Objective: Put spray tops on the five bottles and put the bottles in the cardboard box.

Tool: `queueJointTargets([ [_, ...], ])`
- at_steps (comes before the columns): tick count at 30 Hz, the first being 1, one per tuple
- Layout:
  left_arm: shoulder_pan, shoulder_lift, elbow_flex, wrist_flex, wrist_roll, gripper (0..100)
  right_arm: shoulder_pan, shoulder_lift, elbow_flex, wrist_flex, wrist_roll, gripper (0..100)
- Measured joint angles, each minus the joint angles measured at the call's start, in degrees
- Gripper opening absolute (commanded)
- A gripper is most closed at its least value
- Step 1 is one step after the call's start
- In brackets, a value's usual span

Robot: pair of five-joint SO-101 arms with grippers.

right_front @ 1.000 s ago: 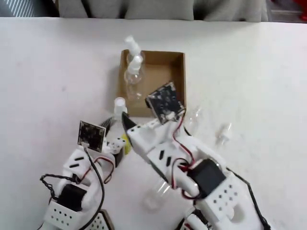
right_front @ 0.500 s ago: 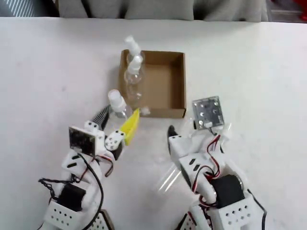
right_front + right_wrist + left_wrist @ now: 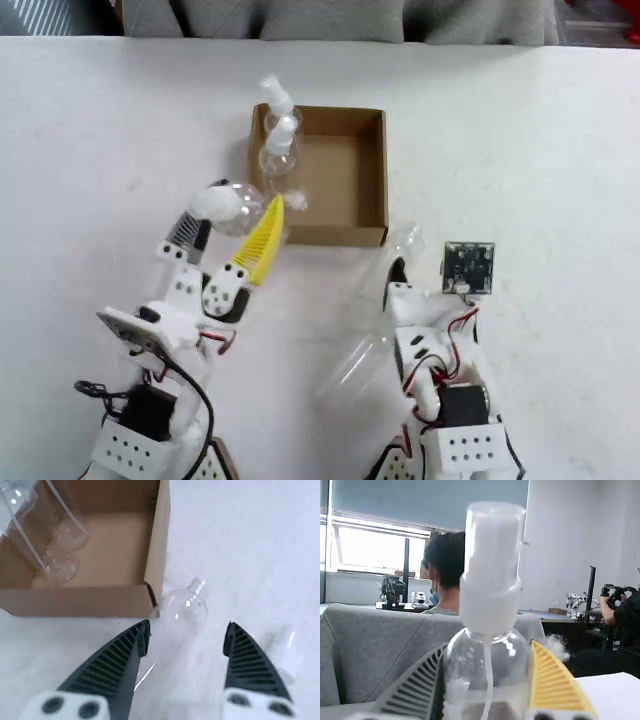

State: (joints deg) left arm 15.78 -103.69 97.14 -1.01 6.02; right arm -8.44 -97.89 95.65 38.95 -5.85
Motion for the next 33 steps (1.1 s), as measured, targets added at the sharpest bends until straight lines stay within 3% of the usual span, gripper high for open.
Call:
queueJointTargets([
  [7, 0.0, 1.41, -3.08, -0.44, 0.0, 2, 3.87, -4.4, 0.7, 3.25, 0.0, 20.5],
  [15, -0.09, 26.37, -19.43, -2.2, 0.0, 2, 6.24, -4.57, 0.7, 4.22, -0.09, 20.5],
  [33, -0.09, 64.7, -18.81, -35.87, 0.0, 2, 7.3, -4.57, 0.7, 6.42, -0.09, 20.6],
])
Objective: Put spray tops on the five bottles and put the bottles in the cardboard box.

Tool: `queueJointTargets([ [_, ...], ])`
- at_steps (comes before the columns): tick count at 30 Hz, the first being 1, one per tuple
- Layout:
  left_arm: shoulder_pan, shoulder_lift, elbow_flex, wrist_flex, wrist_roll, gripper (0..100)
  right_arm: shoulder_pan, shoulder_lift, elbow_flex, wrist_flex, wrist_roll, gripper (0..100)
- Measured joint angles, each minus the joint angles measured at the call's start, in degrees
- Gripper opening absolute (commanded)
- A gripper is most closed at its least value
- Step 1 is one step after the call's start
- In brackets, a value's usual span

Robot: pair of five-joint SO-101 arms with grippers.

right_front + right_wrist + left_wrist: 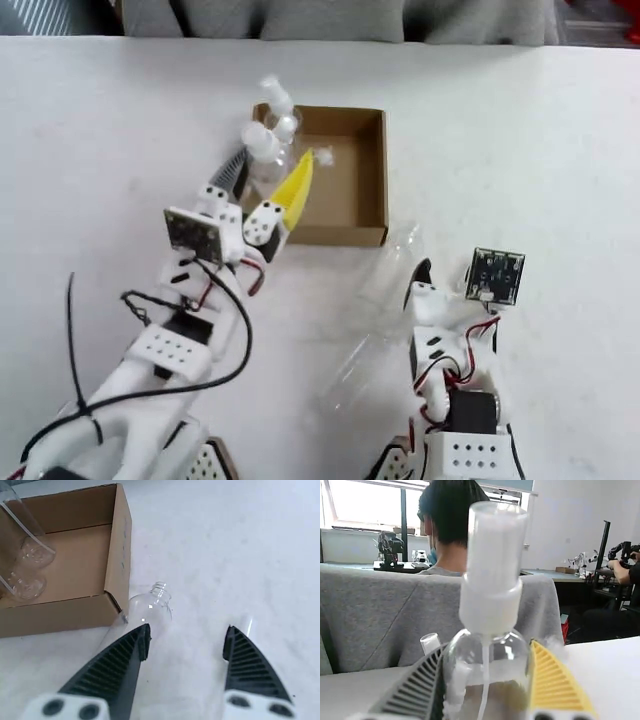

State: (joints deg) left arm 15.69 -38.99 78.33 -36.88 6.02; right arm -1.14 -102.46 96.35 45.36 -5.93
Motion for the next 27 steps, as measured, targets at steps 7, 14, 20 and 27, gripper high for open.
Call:
queueJointTargets([
  [7, -1.32, 14.51, -0.35, -8.97, 0.0, 2, 0.0, 0.0, 0.0, 0.0, 0.0, 20.6],
  [14, -2.11, 27.6, -3.96, -16.7, 0.0, 2, 0.0, 0.0, 0.0, 0.0, 0.0, 20.6],
  [20, -3.25, 34.29, -6.86, -20.57, 0.0, 2, 0.0, 0.0, 0.0, 0.0, 0.0, 20.6],
  [27, -3.87, 36.22, -8.53, -20.75, 0.0, 2, 0.0, 0.0, 0.0, 0.0, 0.0, 20.5],
])
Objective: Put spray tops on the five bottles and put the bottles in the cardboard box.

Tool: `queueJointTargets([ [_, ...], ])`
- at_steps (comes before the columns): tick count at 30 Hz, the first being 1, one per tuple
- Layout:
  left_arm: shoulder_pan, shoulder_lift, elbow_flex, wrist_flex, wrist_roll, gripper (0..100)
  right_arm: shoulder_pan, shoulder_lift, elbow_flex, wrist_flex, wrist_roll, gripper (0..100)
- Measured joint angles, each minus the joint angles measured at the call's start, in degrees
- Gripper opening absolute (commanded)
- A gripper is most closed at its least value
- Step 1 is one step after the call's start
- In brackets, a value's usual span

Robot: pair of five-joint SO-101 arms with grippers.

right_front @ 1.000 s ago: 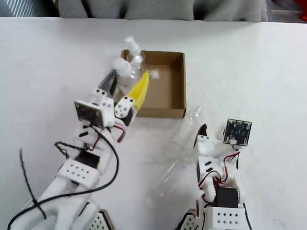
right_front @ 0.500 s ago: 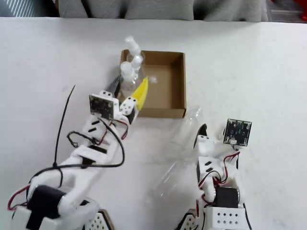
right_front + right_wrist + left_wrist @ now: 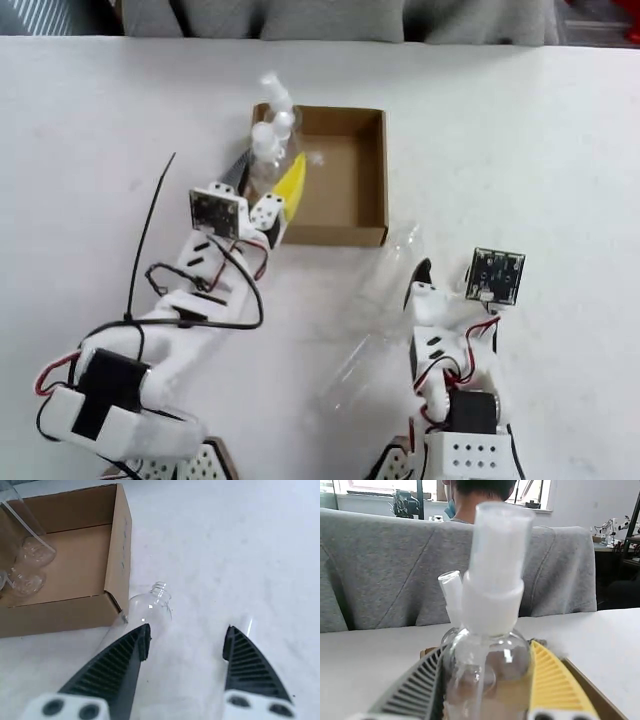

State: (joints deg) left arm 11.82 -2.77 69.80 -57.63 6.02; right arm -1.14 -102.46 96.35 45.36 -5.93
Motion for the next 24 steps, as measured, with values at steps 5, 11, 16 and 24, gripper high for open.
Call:
queueJointTargets([
  [5, 0.0, 0.26, -0.62, 0.0, 0.0, 2, 0.0, 0.0, 0.0, 0.0, 0.0, 20.5],
  [11, 0.0, 0.26, -0.62, 0.0, 0.0, 2, 0.0, 0.0, 0.0, 0.0, 0.0, 20.5],
  [16, 0.0, 0.26, -0.62, 0.0, 0.0, 2, 0.0, 0.0, 0.0, 0.0, 0.0, 20.5],
  [24, 0.0, 0.26, -0.62, 0.0, 0.0, 2, 0.0, 0.0, 0.0, 0.0, 0.0, 20.5],
])
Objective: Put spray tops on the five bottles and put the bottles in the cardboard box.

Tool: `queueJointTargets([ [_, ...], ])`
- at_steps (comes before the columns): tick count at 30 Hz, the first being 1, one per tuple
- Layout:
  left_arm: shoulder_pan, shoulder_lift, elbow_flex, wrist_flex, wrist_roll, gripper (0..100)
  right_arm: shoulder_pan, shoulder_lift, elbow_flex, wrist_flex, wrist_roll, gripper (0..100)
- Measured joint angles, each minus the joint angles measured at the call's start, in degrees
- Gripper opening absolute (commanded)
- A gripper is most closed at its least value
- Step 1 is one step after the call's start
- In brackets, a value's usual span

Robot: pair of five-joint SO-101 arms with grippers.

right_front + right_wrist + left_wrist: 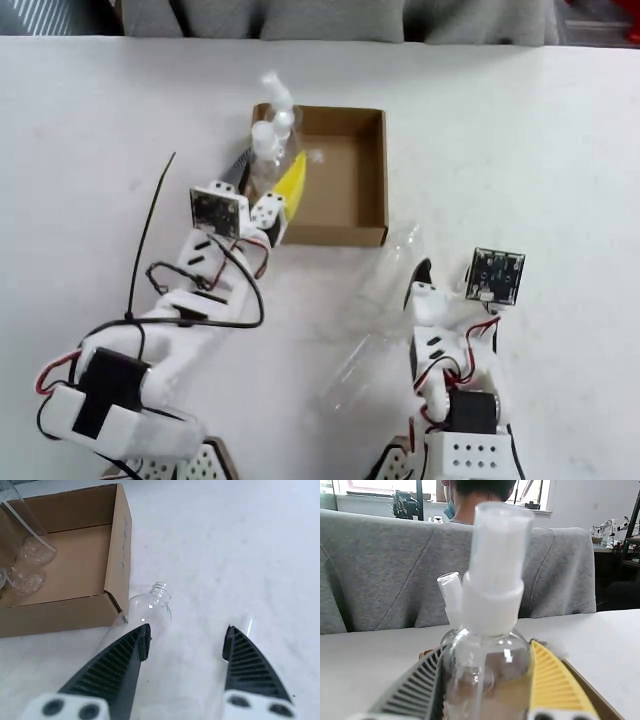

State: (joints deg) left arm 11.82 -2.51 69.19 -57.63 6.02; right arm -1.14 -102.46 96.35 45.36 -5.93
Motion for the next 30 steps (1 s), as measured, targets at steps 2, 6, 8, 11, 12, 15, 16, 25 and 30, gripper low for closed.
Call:
queueJointTargets([
  [2, 0.0, 0.0, 0.0, 0.0, 0.0, 2, 0.0, 0.0, 0.0, 0.0, 0.0, 20.5],
  [6, 0.0, 0.0, 0.0, 0.0, 0.0, 2, 0.0, 0.0, 0.0, 0.0, 0.0, 20.5],
  [8, 0.0, 0.09, 0.0, 0.0, 0.0, 2, 0.0, 0.0, 0.0, 0.0, 0.0, 20.5],
  [11, 0.0, 0.26, 0.0, 0.0, 0.0, 2, 0.0, 0.0, 0.0, 0.0, 0.0, 20.5],
  [12, 0.0, 0.97, 0.0, 0.0, 0.0, 2, 0.0, 0.0, 0.0, 0.0, 0.0, 20.5],
  [15, 0.0, 5.36, -1.85, -1.23, -1.76, 2, 0.0, 0.0, 0.0, 0.0, 0.0, 20.5],
  [16, 0.0, 7.3, -2.64, -2.55, -2.29, 2, 0.0, 0.0, 0.0, 0.0, 0.0, 20.6],
  [25, 0.0, 15.82, -4.04, -10.02, -3.16, 2, 0.0, 0.0, 0.0, 0.0, 0.0, 20.7],
  [30, 0.0, 15.82, -4.04, -10.11, -3.16, 2, 0.0, 0.0, 0.0, 0.0, 0.0, 20.7],
])
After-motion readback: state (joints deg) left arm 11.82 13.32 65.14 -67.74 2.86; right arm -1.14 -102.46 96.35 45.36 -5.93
